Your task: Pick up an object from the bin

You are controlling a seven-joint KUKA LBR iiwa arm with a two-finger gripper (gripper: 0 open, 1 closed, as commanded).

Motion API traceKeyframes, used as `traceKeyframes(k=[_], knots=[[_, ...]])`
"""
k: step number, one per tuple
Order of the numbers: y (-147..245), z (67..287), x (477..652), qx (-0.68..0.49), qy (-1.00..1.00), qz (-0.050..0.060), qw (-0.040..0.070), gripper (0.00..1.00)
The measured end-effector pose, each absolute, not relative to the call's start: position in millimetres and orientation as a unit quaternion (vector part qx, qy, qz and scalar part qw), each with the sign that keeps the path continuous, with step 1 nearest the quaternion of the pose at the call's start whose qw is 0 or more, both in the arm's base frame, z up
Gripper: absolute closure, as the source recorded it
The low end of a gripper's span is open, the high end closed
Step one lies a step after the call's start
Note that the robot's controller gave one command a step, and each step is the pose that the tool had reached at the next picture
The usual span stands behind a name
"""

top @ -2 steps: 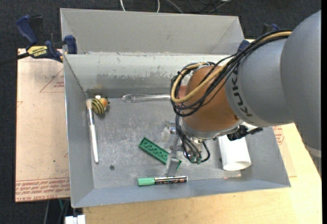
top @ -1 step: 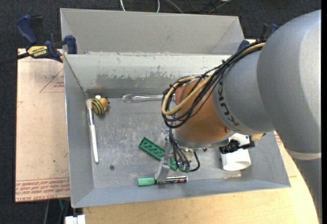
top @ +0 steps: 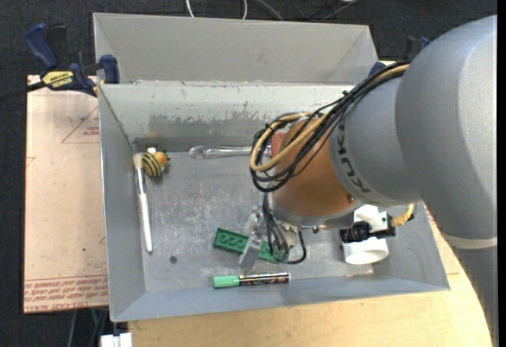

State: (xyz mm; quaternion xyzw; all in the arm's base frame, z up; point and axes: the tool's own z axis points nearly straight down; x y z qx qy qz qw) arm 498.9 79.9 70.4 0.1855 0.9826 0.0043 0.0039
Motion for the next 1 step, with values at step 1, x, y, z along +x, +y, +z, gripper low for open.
traceKeyframes(k=[1], knots=[[79.9,70.4,498.9,0.186,0.983,0.004,0.004,1.00]])
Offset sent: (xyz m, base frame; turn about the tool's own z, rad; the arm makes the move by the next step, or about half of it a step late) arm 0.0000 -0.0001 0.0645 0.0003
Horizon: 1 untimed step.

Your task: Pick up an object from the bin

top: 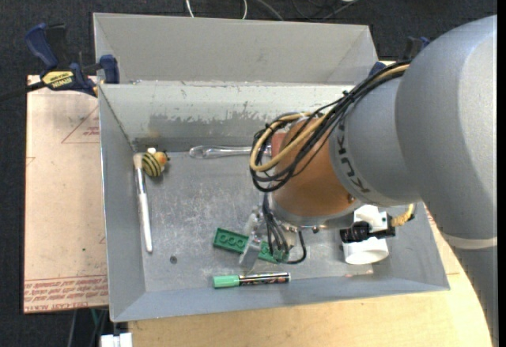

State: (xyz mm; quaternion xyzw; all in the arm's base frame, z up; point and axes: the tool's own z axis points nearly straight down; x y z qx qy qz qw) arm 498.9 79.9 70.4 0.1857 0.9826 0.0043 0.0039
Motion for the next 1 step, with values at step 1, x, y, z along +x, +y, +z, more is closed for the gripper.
traceKeyframes(k=[1], knots=[[79.4,90.2,495.9,0.185,0.983,0.003,-0.001,1.00]])
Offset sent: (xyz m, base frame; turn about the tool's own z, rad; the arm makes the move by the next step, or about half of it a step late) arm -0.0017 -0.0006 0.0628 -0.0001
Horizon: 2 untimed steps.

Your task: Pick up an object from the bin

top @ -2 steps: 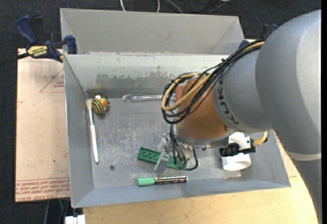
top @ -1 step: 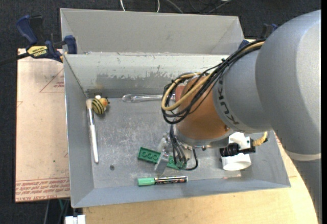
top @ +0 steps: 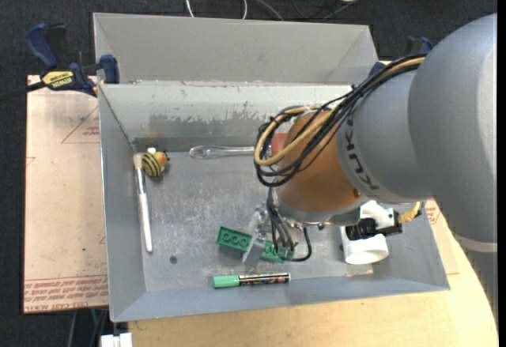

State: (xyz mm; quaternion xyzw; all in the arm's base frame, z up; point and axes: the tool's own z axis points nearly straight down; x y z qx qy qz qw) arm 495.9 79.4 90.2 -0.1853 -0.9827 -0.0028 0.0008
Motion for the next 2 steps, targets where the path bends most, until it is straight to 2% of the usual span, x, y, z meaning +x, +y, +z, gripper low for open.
traceKeyframes(k=[1,2], knots=[[80,125,497.7,-0.185,-0.983,-0.004,-0.002,1.00],[80,175,497.0,-0.184,-0.983,-0.003,0.000,1.00]])
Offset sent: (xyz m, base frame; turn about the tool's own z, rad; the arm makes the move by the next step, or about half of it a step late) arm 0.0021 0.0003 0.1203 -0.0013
